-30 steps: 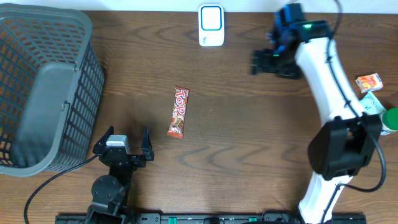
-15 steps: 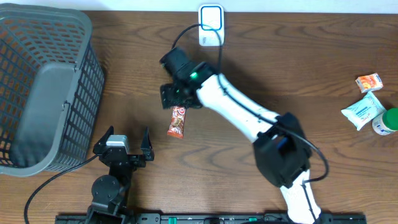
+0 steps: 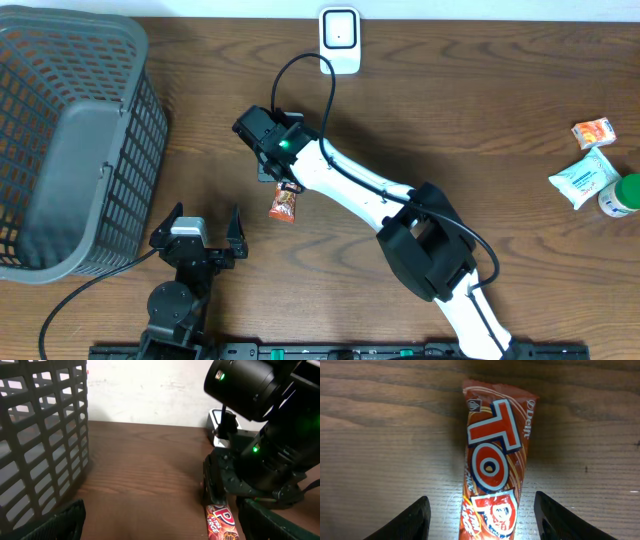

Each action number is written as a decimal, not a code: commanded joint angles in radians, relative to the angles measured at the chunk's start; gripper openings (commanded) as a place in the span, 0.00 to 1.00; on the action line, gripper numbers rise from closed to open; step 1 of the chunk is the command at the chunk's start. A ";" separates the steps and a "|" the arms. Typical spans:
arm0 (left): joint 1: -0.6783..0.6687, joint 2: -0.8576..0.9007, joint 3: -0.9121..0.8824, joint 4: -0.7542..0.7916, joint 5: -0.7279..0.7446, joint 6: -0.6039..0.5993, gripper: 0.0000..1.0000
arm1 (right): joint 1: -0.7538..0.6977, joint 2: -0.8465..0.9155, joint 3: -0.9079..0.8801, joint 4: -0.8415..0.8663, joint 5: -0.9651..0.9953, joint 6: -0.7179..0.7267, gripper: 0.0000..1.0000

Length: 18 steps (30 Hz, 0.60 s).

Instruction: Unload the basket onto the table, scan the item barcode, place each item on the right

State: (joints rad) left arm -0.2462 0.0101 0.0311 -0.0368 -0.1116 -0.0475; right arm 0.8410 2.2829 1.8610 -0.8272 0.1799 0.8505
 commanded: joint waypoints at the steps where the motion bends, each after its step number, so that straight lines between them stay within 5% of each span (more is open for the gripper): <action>1: -0.004 -0.006 -0.027 -0.022 -0.020 0.013 0.98 | 0.003 0.006 0.006 -0.003 0.054 0.035 0.62; 10: -0.004 -0.006 -0.027 -0.022 -0.020 0.013 0.98 | 0.003 0.070 0.006 -0.002 0.073 0.047 0.56; 15: -0.004 -0.006 -0.027 -0.022 -0.020 0.013 0.98 | 0.005 0.076 0.006 -0.018 0.081 0.047 0.38; 18: -0.004 -0.006 -0.027 -0.022 -0.020 0.013 0.98 | -0.007 0.076 0.006 -0.108 0.114 0.091 0.13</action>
State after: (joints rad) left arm -0.2462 0.0101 0.0311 -0.0368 -0.1116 -0.0475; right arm 0.8410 2.3516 1.8629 -0.8730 0.2398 0.9005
